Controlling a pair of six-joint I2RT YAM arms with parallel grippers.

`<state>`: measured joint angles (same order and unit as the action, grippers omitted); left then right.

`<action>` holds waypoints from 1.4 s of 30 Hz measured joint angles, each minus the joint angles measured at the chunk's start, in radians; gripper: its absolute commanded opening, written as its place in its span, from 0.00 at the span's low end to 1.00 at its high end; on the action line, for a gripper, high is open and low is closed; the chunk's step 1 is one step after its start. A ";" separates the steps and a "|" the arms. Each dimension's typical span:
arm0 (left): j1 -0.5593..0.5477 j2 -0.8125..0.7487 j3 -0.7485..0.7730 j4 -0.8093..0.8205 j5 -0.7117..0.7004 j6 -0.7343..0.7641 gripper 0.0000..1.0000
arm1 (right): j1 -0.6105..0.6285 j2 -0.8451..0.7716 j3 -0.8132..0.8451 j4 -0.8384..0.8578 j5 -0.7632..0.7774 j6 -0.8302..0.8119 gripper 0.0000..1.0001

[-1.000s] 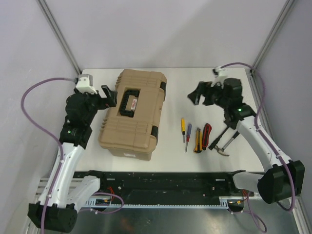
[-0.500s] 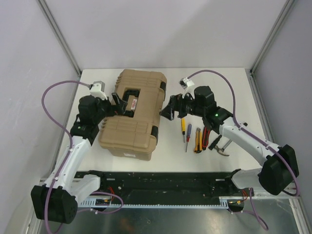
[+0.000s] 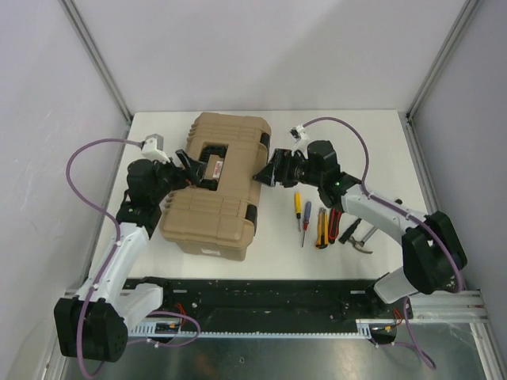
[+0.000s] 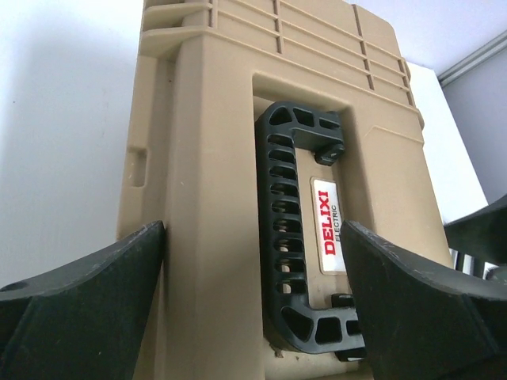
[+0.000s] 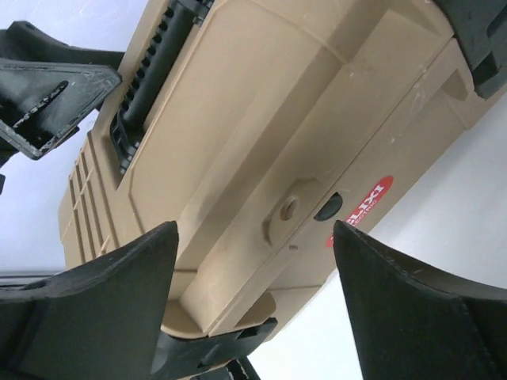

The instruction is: Pack the tool kit

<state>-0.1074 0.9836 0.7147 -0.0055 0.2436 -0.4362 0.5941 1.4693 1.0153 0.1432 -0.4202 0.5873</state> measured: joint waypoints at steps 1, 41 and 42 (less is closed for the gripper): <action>0.002 0.000 -0.002 0.004 -0.004 -0.011 0.93 | -0.006 0.013 0.000 0.017 -0.008 0.014 0.75; -0.024 0.310 0.208 0.093 -0.149 0.002 0.99 | -0.114 0.241 0.161 0.103 0.024 0.149 0.99; -0.026 0.299 0.208 0.079 -0.153 0.006 0.99 | -0.121 0.220 0.161 0.093 0.026 0.144 0.99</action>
<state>-0.1329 1.2831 0.9226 0.0738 0.0910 -0.4305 0.4732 1.6890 1.1767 0.2359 -0.3943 0.7315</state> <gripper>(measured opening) 0.979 0.990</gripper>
